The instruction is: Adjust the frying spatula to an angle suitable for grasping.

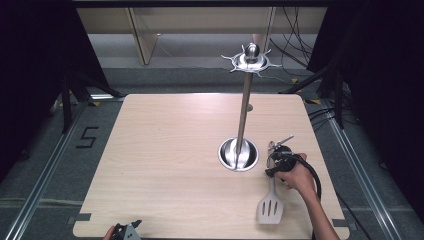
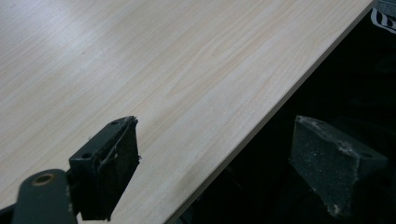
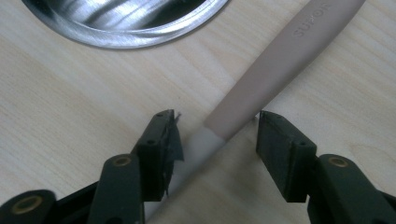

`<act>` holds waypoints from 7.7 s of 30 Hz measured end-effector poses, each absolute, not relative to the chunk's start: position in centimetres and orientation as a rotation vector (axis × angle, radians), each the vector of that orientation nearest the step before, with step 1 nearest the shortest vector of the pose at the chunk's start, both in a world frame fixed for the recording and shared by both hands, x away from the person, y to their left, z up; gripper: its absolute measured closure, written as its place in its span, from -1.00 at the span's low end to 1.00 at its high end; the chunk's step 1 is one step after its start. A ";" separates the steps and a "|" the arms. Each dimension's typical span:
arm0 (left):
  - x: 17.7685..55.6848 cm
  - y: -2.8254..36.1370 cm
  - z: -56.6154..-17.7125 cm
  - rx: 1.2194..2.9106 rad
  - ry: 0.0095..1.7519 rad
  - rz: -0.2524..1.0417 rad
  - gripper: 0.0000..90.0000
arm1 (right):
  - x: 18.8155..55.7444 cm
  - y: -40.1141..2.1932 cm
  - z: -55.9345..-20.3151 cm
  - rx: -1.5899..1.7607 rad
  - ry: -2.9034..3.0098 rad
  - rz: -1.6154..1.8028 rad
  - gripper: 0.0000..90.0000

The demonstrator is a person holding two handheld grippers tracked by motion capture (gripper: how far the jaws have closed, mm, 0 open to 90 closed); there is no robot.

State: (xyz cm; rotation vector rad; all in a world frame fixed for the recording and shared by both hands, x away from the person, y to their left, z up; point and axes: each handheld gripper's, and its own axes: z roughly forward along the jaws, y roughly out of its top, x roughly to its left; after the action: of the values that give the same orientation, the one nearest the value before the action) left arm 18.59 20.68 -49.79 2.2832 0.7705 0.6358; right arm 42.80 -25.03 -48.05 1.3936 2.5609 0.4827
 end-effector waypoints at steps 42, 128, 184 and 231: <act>18.4 20.6 -50.0 2.277 0.836 0.634 -0.67 | 43.8 -27.2 -46.8 1.310 2.719 0.303 0.57; 18.6 20.8 -49.7 2.290 0.771 0.628 -0.67 | 38.5 -30.0 -37.4 0.923 2.253 1.575 0.69; 18.6 20.8 -49.7 2.287 0.773 0.629 -0.67 | 42.2 -27.4 -29.4 0.837 2.081 1.552 0.69; 18.6 20.6 -49.8 2.266 0.782 0.634 -0.67 | 42.9 -24.6 -29.1 0.846 2.093 1.486 0.63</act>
State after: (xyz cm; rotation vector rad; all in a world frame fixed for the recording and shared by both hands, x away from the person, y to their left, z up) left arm 18.61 20.64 -49.81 2.2656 0.7824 0.6343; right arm 42.85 -24.59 -29.11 0.8457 2.0927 1.4860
